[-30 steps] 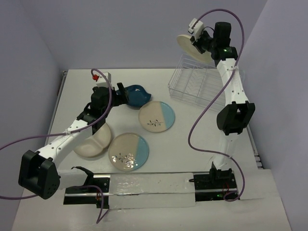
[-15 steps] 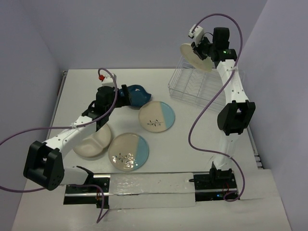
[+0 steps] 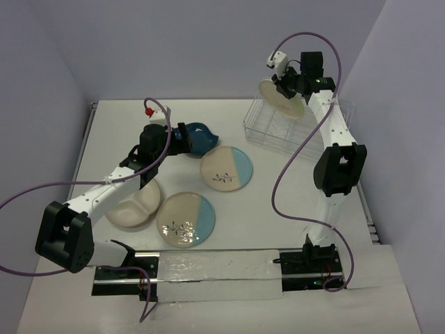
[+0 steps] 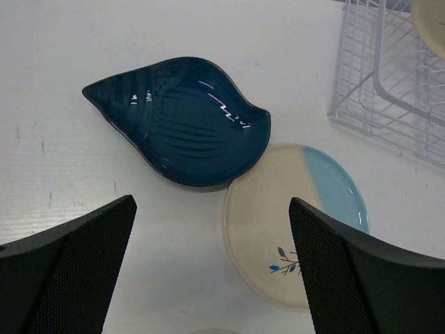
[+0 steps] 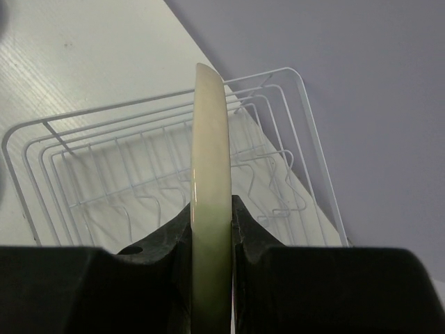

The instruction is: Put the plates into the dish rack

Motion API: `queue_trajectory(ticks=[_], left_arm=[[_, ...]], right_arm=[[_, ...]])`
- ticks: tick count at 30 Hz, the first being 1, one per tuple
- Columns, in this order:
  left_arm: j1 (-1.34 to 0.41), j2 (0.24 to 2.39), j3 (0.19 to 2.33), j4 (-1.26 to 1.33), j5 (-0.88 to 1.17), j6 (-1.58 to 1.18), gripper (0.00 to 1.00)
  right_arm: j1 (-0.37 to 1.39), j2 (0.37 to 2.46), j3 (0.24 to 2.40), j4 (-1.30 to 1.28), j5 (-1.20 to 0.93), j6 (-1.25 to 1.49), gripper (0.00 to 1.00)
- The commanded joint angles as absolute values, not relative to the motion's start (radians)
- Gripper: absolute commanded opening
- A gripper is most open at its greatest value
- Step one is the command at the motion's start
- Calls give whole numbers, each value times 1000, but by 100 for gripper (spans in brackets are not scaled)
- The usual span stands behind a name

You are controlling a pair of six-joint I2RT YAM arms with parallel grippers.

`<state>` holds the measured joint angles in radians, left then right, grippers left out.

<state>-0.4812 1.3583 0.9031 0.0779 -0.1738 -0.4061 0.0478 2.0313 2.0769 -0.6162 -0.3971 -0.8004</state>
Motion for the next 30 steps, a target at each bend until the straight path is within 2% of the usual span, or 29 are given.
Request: queue_trajectory(ticks=[1, 9, 16, 17, 18, 21, 24, 27, 30], left_arm=[[-476, 1383, 932, 136, -142, -395, 99], [-476, 1431, 963, 167, -101, -398, 99], [-476, 1568, 1128, 260, 96, -432, 99], [-476, 1646, 1185, 264, 173, -451, 99], [-477, 1647, 1222, 271, 175, -452, 99], [-504, 1832, 1468, 208, 263, -436, 99], [-542, 1995, 1716, 132, 233, -391, 99], [-575, 2109, 1829, 114, 178, -385, 99], [-603, 2229, 2033, 75, 114, -390, 99]], right_arm=[[46, 1954, 2089, -513, -354, -864, 0], [53, 1959, 2215, -475, -406, -825, 0], [89, 1997, 2344, -460, -328, -920, 0], [87, 1991, 2338, -460, -312, -943, 0], [87, 1988, 2330, -460, -311, -943, 0], [87, 1983, 2310, -460, -288, -967, 0], [83, 1979, 2300, -460, -267, -971, 0], [73, 1968, 2279, -460, -265, -965, 0], [62, 1945, 2252, -459, -290, -940, 0]])
